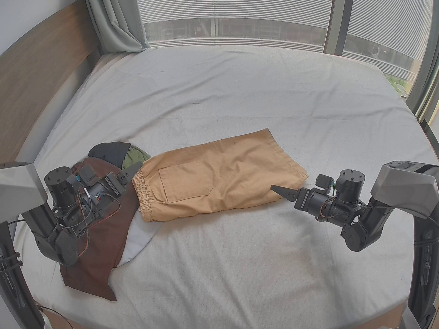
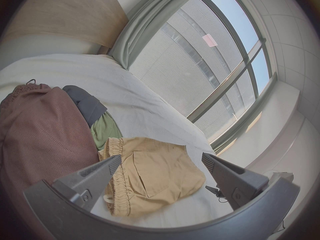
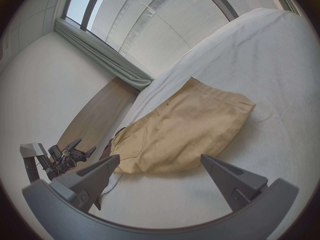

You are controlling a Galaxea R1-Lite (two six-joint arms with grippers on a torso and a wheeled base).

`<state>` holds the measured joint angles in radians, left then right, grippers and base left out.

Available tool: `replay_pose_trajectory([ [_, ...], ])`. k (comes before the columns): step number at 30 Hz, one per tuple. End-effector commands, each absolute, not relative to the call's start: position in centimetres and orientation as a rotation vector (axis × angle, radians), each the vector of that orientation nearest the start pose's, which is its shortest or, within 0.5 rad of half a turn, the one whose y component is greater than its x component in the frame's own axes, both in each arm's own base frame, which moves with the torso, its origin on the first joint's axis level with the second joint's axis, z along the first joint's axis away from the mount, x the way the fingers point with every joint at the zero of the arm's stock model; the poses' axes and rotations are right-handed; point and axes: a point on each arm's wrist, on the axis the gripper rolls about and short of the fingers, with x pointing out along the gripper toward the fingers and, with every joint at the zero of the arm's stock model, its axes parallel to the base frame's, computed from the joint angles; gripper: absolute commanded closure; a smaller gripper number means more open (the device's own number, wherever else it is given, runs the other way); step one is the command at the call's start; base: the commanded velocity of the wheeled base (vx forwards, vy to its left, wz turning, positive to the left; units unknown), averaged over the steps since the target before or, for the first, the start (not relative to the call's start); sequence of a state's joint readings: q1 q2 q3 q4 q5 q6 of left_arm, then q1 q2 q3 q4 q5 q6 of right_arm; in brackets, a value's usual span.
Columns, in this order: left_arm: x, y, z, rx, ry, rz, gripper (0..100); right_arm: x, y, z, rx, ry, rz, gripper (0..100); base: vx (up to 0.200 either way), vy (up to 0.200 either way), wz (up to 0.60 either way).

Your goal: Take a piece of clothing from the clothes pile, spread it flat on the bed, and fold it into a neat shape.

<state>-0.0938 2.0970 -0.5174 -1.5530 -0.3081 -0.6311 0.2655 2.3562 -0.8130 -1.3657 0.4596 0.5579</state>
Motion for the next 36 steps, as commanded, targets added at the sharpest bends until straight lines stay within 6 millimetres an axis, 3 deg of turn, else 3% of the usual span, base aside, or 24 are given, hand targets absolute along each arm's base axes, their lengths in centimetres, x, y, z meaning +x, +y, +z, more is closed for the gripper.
replay_pose_trajectory([
  [1, 31.8, -3.7, 8.6, -0.610, 0.148, -0.388, 0, 37.2, 11.5, 1.6, 0.549, 0.401, 0.656, 0, 0.000, 0.000, 0.00],
  [13, 31.3, -3.7, 7.9, -0.522, 0.163, -0.387, 0, 37.1, 11.8, -0.1, 0.551, 0.453, 0.649, 0, 0.000, 0.000, 0.00],
  [26, 30.6, -3.9, 7.3, -0.386, 0.174, -0.394, 0, 38.4, 12.2, -1.9, 0.553, 0.465, 0.644, 0, 0.000, 0.000, 0.00],
  [36, 30.5, -3.9, 7.2, -0.380, 0.177, -0.393, 0, 39.2, 12.9, -2.8, 0.553, 0.479, 0.622, 0, 0.000, 0.000, 0.00],
])
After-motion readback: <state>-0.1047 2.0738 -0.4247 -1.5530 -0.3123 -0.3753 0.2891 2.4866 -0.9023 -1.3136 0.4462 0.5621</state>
